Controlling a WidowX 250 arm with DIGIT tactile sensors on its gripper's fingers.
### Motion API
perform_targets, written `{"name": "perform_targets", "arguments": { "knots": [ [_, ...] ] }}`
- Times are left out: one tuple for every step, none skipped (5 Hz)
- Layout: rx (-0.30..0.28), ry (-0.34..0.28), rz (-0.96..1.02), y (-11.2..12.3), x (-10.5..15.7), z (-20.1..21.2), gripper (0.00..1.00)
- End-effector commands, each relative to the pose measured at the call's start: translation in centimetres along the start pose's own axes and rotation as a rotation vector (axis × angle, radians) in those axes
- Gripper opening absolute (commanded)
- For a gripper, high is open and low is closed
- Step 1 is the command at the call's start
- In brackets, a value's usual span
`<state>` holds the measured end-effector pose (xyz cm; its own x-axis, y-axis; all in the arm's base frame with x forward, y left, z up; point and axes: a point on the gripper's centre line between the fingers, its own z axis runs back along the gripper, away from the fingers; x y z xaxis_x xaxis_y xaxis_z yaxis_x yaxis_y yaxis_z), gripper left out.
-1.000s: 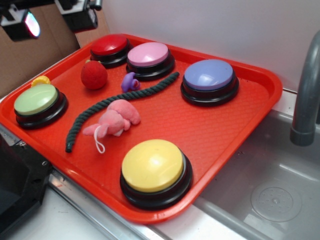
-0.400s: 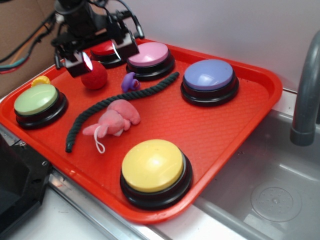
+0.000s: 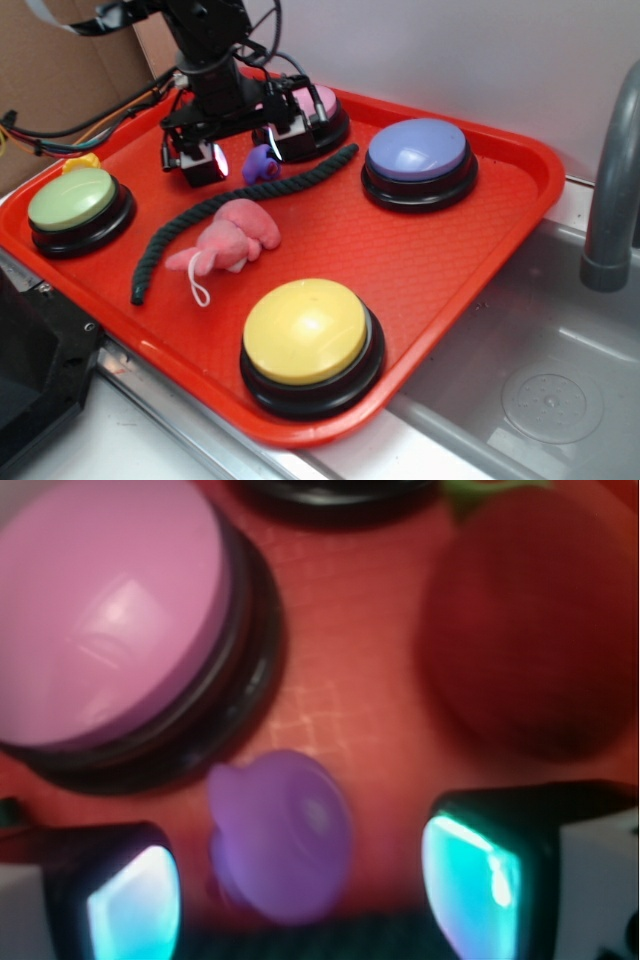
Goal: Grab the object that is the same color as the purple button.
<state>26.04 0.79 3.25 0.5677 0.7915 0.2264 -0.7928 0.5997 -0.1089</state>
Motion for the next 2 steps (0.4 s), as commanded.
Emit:
{"name": "perform_targets", "arguments": {
  "knots": [
    [-0.049, -0.003, -0.011, -0.93, 0.84, -0.02, 0.34],
    [-0.063, 0.001, -0.011, -0.81, 0.75, 0.34, 0.0]
  ]
}}
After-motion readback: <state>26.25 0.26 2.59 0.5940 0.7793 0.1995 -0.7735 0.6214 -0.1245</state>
